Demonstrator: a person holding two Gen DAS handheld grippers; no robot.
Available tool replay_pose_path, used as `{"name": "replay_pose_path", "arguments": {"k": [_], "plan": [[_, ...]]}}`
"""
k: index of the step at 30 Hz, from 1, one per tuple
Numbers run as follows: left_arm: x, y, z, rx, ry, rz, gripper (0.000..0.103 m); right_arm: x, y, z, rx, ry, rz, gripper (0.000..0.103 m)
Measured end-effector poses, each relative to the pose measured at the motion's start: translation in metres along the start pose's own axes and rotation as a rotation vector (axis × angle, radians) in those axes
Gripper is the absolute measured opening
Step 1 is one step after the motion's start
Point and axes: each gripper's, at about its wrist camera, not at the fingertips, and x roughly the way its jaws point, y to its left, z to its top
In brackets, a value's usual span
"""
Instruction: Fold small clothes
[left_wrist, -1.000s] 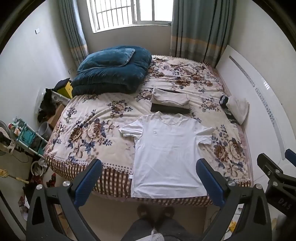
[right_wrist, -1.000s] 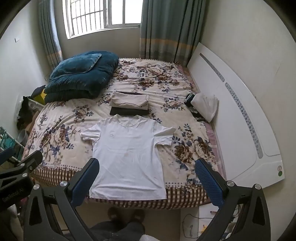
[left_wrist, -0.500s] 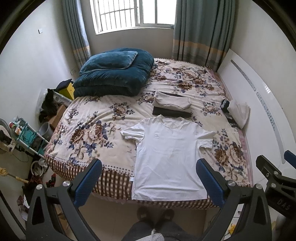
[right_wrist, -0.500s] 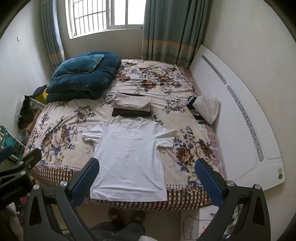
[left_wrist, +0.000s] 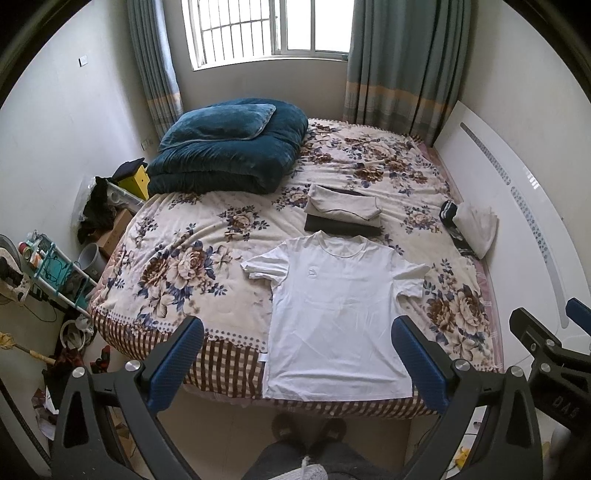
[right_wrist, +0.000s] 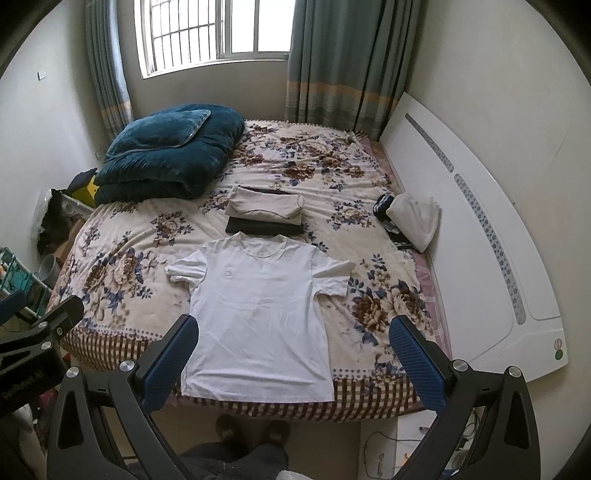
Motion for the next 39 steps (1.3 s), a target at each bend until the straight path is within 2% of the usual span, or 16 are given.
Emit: {"name": "replay_pose_path", "arguments": {"k": [39], "plan": [[-0.0017, 0.0021, 0.0063, -0.006, -0.012, -0.009, 0.103, -0.0065, 0.0033, -0.0002, -0.005, -0.008, -0.002, 0.103]]}}
